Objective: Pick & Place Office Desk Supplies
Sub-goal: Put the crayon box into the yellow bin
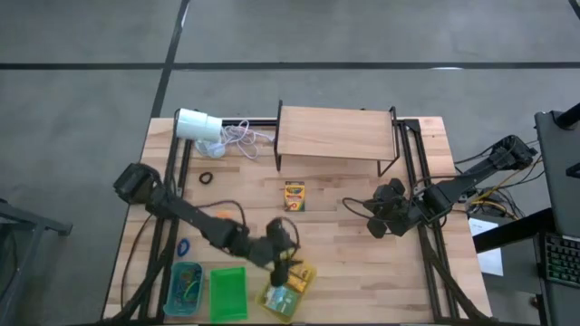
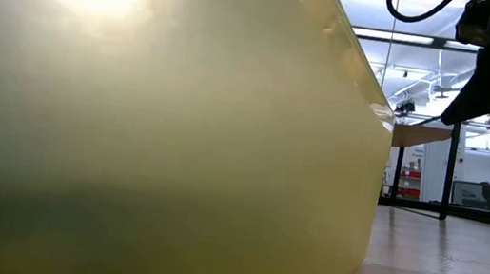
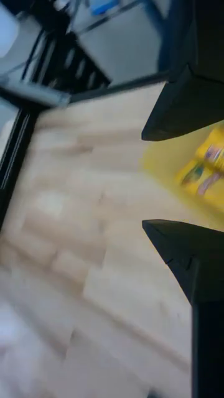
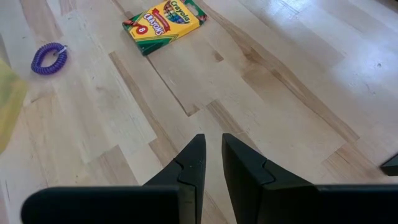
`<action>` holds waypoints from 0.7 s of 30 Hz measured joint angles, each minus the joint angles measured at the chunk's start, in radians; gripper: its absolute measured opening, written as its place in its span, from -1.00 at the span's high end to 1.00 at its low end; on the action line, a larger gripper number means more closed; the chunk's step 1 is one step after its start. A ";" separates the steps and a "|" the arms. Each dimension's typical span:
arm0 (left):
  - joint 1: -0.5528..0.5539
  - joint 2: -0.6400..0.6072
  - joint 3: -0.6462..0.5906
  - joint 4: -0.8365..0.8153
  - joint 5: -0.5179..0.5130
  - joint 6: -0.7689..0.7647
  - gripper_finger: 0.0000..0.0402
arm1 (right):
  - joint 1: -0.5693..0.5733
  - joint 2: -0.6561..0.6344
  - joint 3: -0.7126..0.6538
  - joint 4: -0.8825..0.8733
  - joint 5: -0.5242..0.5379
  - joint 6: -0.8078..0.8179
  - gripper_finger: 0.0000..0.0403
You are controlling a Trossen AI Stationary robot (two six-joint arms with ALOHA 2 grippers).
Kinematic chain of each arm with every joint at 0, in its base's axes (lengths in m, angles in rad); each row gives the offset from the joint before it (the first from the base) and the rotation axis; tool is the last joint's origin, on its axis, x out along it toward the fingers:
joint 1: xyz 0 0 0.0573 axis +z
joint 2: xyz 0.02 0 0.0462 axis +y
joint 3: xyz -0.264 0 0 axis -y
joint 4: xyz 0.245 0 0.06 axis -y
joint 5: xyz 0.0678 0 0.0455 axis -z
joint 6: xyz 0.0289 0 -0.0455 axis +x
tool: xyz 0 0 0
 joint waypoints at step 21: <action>0.338 -0.150 -0.066 -0.209 0.071 -0.205 -0.07 | 0.000 0.000 0.000 0.000 0.000 0.000 0.74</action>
